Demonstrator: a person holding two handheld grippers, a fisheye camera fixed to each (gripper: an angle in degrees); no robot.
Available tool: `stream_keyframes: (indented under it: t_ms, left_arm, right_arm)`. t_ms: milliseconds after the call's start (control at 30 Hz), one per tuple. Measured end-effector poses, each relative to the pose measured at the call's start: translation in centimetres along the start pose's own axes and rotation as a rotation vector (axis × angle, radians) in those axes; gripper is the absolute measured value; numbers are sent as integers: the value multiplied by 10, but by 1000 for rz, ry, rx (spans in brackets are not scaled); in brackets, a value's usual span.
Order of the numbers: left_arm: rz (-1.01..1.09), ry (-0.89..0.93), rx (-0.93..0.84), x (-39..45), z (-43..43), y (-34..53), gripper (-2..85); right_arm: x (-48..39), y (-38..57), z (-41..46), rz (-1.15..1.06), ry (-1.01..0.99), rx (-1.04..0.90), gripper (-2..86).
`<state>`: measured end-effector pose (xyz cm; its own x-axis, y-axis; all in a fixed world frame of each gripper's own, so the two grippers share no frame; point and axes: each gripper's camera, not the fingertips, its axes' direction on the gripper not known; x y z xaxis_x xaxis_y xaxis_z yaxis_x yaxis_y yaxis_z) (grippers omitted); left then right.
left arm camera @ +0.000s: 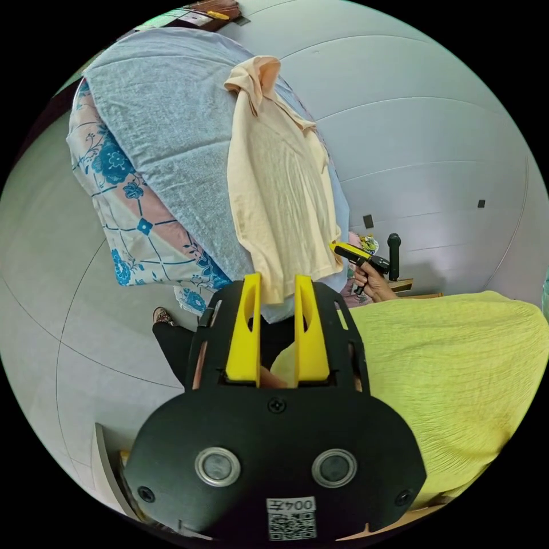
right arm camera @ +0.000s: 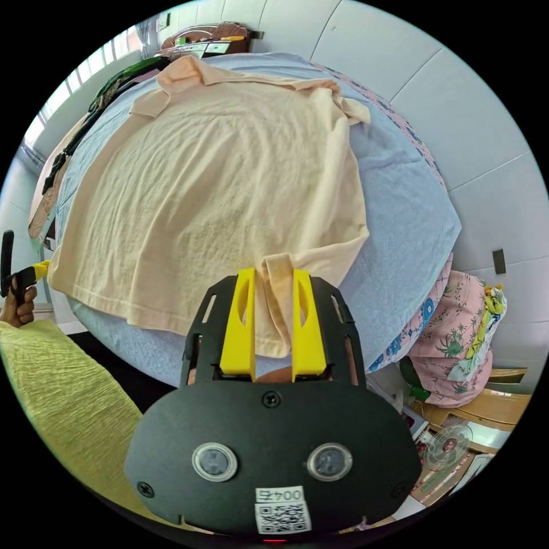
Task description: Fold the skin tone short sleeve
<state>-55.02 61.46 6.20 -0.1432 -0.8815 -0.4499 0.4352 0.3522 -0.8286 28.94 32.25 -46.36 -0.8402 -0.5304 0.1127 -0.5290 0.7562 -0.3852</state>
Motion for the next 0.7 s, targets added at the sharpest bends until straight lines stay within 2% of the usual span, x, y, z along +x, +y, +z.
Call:
stream_keyframes:
  t_ms: [300, 700]
  left_arm:
    - [-156, -11, 92, 7, 10, 28, 124]
    - [-189, -108, 169, 57, 22, 8, 34]
  right_arm:
    - [35, -9, -5, -15, -89, -17, 20]
    - [120, -2, -38, 19, -212, 17, 8]
